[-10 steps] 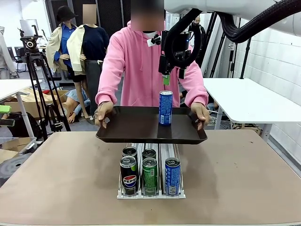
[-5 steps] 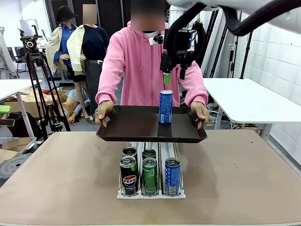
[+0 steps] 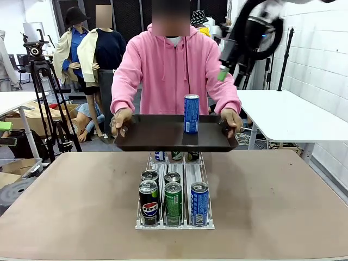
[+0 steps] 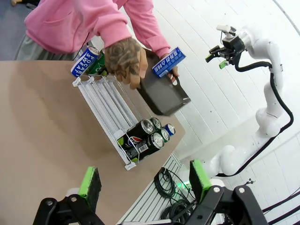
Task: Retrieve and hand over the desired beverage to the person.
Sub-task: Pick up another can of the same type that the person held from the Automatic Can Dispenser.
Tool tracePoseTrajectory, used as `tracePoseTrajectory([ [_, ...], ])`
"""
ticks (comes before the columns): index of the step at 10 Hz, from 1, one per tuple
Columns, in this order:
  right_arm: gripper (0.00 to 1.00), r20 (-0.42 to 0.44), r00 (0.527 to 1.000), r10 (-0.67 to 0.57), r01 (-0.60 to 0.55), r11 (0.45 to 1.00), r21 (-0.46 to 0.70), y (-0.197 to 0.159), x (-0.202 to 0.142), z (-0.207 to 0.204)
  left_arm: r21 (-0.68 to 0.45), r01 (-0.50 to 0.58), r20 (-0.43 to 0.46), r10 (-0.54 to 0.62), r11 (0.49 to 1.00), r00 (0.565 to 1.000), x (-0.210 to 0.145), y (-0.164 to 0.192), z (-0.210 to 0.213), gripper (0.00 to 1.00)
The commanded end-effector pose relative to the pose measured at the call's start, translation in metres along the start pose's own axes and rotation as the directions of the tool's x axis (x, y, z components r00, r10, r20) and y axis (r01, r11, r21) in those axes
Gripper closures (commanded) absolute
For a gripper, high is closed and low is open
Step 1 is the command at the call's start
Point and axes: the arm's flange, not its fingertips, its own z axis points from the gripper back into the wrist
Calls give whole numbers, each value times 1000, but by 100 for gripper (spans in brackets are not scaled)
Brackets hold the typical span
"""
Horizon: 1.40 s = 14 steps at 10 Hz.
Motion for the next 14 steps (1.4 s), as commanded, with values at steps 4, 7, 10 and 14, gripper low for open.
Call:
tracePoseTrajectory([
  [4, 0, 365, 893, -263, 147, 937, 316, -81, -147, -55, -16, 4, 11, -4, 1000, 1000, 0, -1, 1, 0],
  [7, 0, 483, 804, -348, 74, 863, 499, -133, -202, -66, -16, 4, 11, -4, 1000, 1000, 0, -1, 1, 0],
  [10, 0, 503, 751, -427, 62, 806, 589, -169, -243, -74, -16, 4, 11, -4, 1000, 1000, 0, -1, 1, 0],
  [14, 0, 411, 770, -488, 68, 703, 708, -205, -259, -87, -16, 4, 11, -4, 1000, 1000, 0, -1, 1, 0],
])
